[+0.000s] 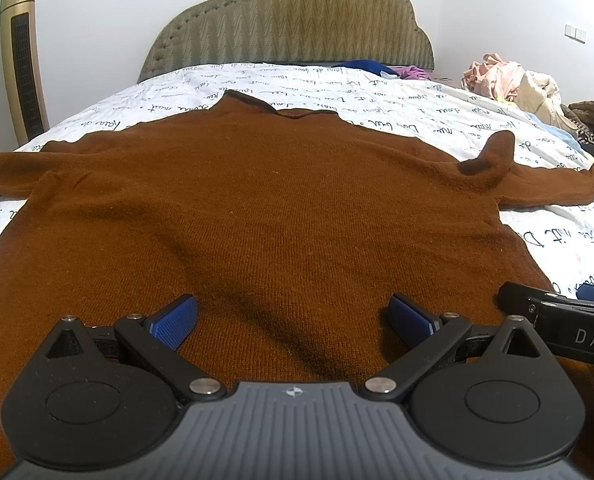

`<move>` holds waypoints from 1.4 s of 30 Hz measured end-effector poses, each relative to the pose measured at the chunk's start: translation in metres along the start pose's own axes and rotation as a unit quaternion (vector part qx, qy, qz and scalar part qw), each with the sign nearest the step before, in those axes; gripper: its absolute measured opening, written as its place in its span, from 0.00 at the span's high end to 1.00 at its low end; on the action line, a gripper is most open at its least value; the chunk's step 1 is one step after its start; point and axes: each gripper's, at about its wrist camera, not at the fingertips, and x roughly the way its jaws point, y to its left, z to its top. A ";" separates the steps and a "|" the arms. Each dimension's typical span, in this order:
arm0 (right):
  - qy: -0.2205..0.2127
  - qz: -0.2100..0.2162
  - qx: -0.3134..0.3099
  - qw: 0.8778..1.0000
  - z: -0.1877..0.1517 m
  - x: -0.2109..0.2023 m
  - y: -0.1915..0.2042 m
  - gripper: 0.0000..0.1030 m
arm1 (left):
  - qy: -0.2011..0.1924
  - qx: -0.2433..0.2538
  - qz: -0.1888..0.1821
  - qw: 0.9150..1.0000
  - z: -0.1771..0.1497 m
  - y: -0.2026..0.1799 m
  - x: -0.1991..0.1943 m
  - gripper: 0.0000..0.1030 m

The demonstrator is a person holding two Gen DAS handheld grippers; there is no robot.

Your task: Fold small clothes

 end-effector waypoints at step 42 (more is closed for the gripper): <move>0.007 0.008 -0.008 1.000 0.000 -0.003 0.003 0.00 | 0.000 -0.002 -0.001 1.000 -0.002 -0.003 -0.003 0.00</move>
